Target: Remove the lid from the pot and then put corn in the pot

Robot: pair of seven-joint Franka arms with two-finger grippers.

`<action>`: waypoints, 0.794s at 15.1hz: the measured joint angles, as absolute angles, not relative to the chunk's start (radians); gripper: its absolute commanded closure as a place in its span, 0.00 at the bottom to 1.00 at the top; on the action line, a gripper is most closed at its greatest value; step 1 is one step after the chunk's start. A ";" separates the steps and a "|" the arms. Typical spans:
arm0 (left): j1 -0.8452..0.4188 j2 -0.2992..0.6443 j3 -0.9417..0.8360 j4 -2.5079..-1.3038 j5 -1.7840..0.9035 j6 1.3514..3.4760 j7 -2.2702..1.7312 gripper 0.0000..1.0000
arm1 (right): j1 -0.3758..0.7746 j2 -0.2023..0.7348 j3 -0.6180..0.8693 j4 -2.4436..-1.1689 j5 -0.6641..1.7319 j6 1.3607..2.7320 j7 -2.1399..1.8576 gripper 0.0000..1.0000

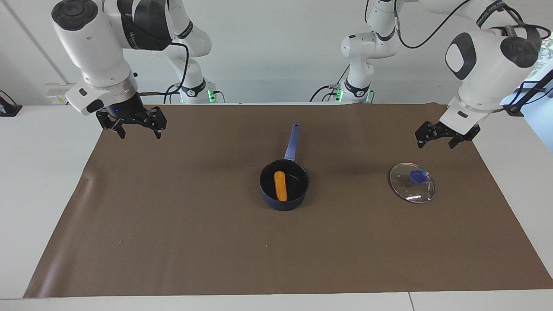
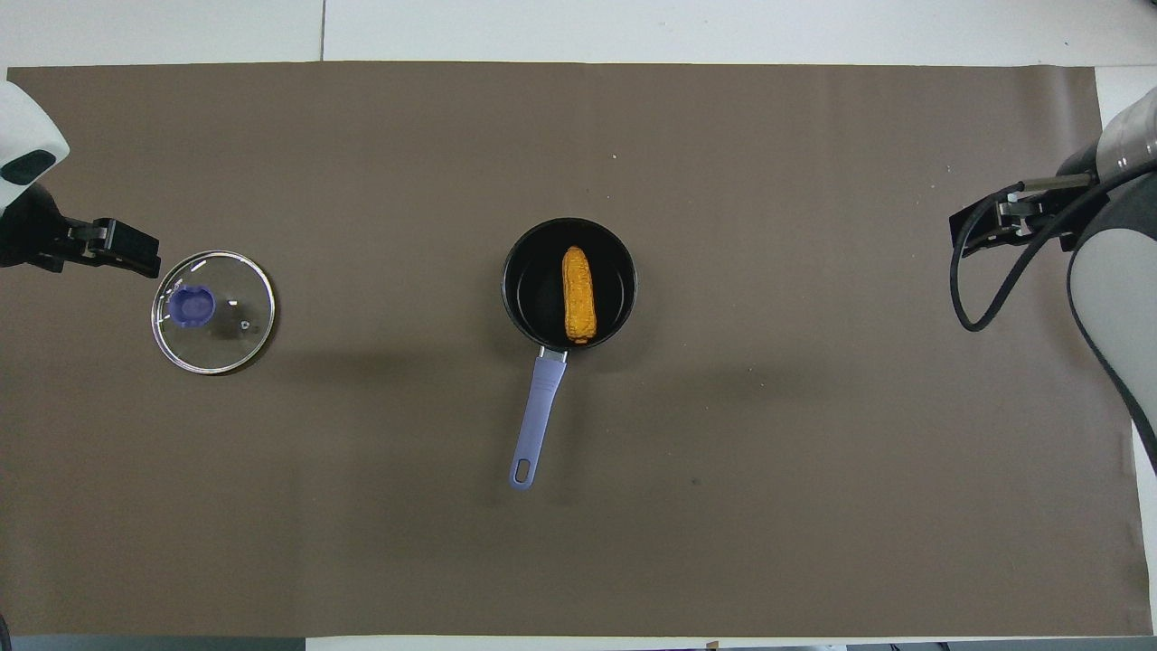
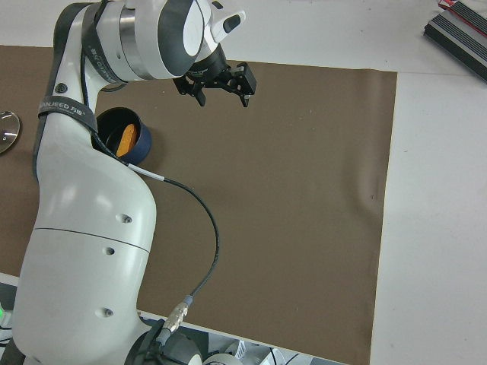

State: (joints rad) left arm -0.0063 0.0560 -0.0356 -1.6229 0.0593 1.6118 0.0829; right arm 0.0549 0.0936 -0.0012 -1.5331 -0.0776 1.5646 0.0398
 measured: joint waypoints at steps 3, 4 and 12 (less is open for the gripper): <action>-0.007 -0.048 -0.036 -1.683 0.059 1.545 0.068 0.00 | 0.029 0.087 -0.003 -1.578 -0.083 1.624 -0.016 0.00; -0.007 -0.077 -0.036 -1.723 0.059 1.545 0.062 0.00 | 0.027 0.075 -0.004 -1.596 -0.083 1.634 -0.028 0.00; -0.020 -0.073 -0.035 -1.721 -0.012 1.574 -0.003 0.00 | 0.010 -0.034 -0.005 -1.753 -0.084 1.662 -0.031 0.00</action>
